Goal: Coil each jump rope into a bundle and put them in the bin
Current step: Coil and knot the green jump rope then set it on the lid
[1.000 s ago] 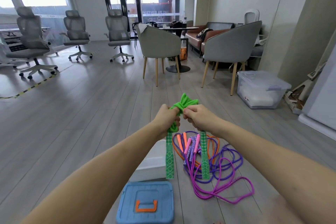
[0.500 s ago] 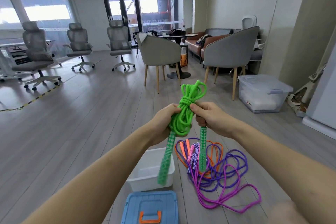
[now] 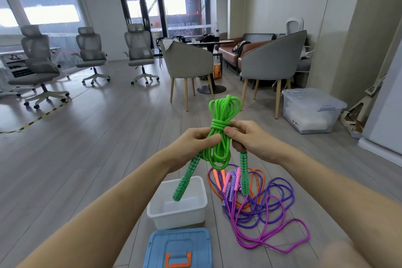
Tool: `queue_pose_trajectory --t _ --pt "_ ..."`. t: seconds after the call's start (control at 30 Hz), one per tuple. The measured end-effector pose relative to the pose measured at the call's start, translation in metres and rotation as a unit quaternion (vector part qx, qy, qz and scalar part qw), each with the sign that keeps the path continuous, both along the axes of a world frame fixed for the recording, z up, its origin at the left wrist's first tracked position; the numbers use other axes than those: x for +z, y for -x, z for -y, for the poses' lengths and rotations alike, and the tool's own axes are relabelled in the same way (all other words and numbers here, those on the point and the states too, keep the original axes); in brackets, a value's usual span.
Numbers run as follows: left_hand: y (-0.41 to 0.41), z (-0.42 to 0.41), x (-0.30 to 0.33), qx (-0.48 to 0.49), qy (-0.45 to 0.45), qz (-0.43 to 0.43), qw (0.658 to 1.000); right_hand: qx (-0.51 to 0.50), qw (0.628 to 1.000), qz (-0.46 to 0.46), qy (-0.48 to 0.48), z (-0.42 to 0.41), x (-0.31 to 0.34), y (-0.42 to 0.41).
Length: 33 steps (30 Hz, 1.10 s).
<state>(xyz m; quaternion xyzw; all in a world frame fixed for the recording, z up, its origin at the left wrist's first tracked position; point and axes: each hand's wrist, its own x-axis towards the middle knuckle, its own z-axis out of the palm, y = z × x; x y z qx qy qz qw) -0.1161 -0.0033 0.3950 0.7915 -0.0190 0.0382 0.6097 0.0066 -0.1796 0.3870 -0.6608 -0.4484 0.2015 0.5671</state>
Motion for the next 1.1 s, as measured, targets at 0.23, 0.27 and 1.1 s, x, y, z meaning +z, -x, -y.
queue_pose_trajectory --t 0.23,0.27,1.1 --pt "-0.006 -0.004 -0.008 0.022 -0.097 -0.015 0.995 -0.018 0.999 0.007 0.043 -0.002 0.001 0.004" --pt "-0.007 -0.003 -0.009 0.026 -0.101 -0.017 0.994 -0.019 0.999 0.007 0.047 -0.002 0.001 0.005" --pt "-0.013 -0.002 -0.006 0.038 -0.044 -0.035 0.998 -0.035 0.989 0.006 0.14 -0.009 0.007 0.004"
